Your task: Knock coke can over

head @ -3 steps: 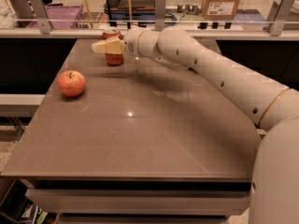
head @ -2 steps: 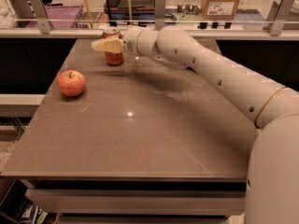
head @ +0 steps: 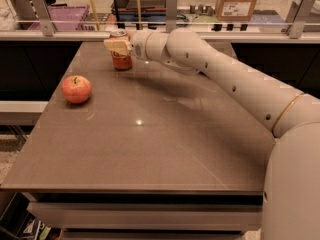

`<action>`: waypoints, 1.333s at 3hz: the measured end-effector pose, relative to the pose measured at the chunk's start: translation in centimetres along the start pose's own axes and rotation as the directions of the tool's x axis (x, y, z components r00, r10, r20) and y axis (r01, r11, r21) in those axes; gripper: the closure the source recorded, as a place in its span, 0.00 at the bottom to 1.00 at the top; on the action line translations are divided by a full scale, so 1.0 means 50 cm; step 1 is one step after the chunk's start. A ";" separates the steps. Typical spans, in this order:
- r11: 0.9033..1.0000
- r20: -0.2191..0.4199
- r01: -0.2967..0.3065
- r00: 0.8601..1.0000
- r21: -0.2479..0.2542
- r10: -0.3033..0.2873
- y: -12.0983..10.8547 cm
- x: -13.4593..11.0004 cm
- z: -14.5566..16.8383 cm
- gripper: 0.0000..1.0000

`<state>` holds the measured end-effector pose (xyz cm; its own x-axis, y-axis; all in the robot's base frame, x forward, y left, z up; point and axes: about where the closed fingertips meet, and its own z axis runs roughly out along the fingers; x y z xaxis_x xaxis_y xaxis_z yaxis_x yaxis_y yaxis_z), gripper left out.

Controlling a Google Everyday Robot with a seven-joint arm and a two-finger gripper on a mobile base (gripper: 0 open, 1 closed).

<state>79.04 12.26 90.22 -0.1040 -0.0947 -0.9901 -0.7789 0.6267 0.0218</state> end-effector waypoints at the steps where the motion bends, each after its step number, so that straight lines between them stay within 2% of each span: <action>1: 1.000 0.000 0.000 1.000 -0.004 0.000 0.004 0.001 0.003 0.69; 2: 1.000 -0.001 -0.001 1.000 -0.007 0.001 0.008 0.001 0.007 0.92; 3: 1.000 -0.001 -0.001 1.000 -0.010 0.001 0.011 0.001 0.009 1.00; 4: 1.000 -0.018 -0.003 1.000 -0.011 0.003 0.006 0.005 0.006 1.00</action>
Offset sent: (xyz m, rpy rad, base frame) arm -0.0005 0.0023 -0.0004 0.0003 0.0007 0.0032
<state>78.99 12.65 89.91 -0.1177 -0.1069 -0.9873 -0.7851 0.6188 0.0266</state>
